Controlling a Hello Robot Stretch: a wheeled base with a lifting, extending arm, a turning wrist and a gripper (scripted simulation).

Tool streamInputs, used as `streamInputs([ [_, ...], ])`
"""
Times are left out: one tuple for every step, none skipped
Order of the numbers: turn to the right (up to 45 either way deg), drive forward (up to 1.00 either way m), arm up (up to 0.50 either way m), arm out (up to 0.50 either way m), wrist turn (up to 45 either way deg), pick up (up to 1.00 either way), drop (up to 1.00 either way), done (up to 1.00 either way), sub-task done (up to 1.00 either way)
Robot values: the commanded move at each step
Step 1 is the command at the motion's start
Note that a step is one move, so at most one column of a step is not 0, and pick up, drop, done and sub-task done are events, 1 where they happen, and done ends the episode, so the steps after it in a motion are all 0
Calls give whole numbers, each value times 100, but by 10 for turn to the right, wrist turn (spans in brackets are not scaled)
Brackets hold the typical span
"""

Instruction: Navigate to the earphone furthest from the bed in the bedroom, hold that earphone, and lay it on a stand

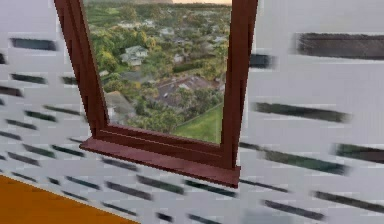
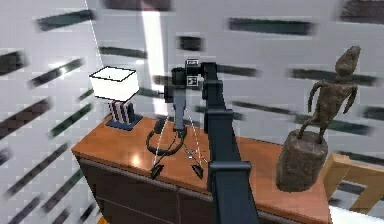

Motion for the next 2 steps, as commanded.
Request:
streamInputs([
  [0, 0, 0, 0, 450, 0, 0, 0, 0],
  [0, 0, 0, 0, 450, 0, 0, 0, 0],
])
